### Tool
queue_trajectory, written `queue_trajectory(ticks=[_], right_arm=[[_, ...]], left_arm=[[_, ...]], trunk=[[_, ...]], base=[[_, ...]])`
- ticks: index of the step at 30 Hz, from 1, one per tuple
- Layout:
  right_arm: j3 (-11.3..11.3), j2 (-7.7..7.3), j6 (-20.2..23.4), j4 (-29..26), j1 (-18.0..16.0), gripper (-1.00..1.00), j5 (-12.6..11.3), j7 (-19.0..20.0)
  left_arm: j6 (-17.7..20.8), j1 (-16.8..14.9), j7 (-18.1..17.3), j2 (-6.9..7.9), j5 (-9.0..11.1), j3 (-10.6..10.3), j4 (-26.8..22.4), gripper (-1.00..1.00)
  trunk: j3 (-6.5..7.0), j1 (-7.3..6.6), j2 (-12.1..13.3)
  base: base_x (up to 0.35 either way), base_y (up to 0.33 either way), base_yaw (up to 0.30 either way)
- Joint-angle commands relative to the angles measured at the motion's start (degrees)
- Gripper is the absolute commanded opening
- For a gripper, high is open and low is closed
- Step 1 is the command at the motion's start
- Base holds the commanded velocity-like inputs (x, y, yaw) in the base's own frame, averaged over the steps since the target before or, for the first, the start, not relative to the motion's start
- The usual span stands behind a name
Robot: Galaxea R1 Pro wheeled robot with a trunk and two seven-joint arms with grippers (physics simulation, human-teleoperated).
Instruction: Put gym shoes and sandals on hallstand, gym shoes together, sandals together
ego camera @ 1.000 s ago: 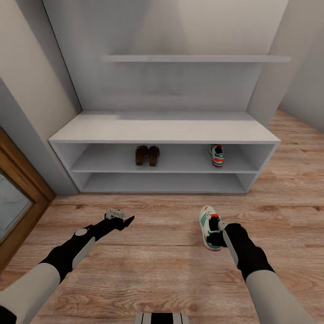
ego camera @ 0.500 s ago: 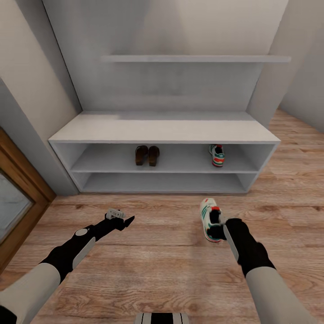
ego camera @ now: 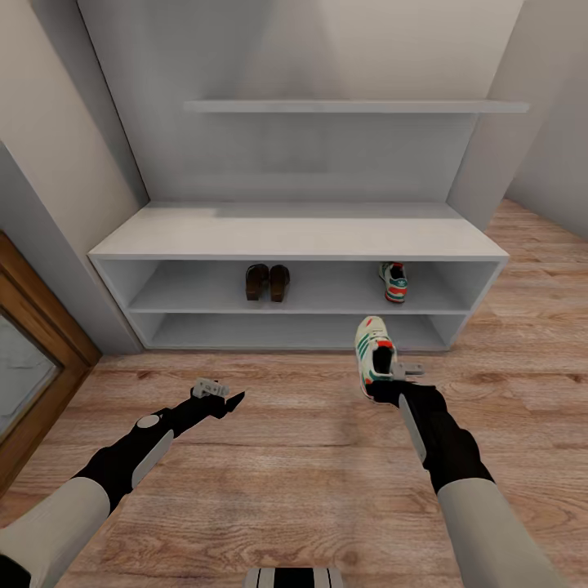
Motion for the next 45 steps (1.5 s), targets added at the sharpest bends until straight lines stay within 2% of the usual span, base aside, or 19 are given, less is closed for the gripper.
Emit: queue_trajectory(ticks=[1,7,11,14,28,37,40,42,45], right_arm=[[-0.11,0.12,0.30,-0.18,-1.27,-1.00,0.26,0.05],[-0.14,0.15,1.15,-0.24,-5.17,-1.00,0.17,0.11],[-0.13,0.10,7.73,-0.22,-6.76,-1.00,0.18,0.14],[-0.15,0.09,10.14,-0.23,-6.99,-1.00,0.14,0.17],[-0.27,-0.01,11.04,-0.19,-7.07,-1.00,0.19,0.23],[-0.23,-0.01,11.04,-0.19,-7.07,-1.00,0.21,0.23],[-0.25,-0.01,11.04,-0.19,-7.07,-1.00,0.21,0.23],[-0.25,-0.01,11.04,-0.19,-7.07,-1.00,0.21,0.23],[-0.27,-0.01,11.04,-0.19,-7.07,-1.00,0.21,0.23]], left_arm=[[-0.32,-0.07,0.06,0.08,0.42,-0.40,0.04,1.00],[-0.32,-0.06,0.06,0.08,0.42,-0.40,0.04,1.00],[-0.32,-0.06,0.06,0.08,0.42,-0.40,-0.01,1.00],[-0.32,-0.06,0.06,0.08,0.42,-0.40,-0.05,1.00],[-0.32,-0.06,0.06,0.08,0.42,-0.40,-0.12,1.00],[-0.35,-0.06,-0.13,0.17,0.25,-0.81,0.02,1.00],[-0.40,-0.07,-2.38,0.43,0.14,-2.15,0.09,1.00],[-0.69,-0.07,-5.86,0.77,-0.63,-3.43,0.13,1.00],[-3.34,-0.07,-13.26,1.99,-5.61,-5.25,0.95,1.00]], trunk=[[-0.05,-0.01,-0.02],[-0.05,-0.01,-0.02],[-0.05,-0.01,-0.02],[-0.05,-0.01,-0.02],[-0.05,-0.01,-0.02],[-0.05,-0.01,-0.02],[-0.05,-0.01,-0.02],[-0.05,-0.01,-0.02],[-0.05,-0.01,-0.02]], base=[[0.000,0.000,0.000],[0.000,0.000,0.000],[0.000,0.000,0.000],[0.000,0.000,0.000],[0.005,0.000,0.000],[0.192,0.000,0.000],[0.032,0.000,0.000],[0.012,0.000,0.000],[0.003,0.000,0.000]])
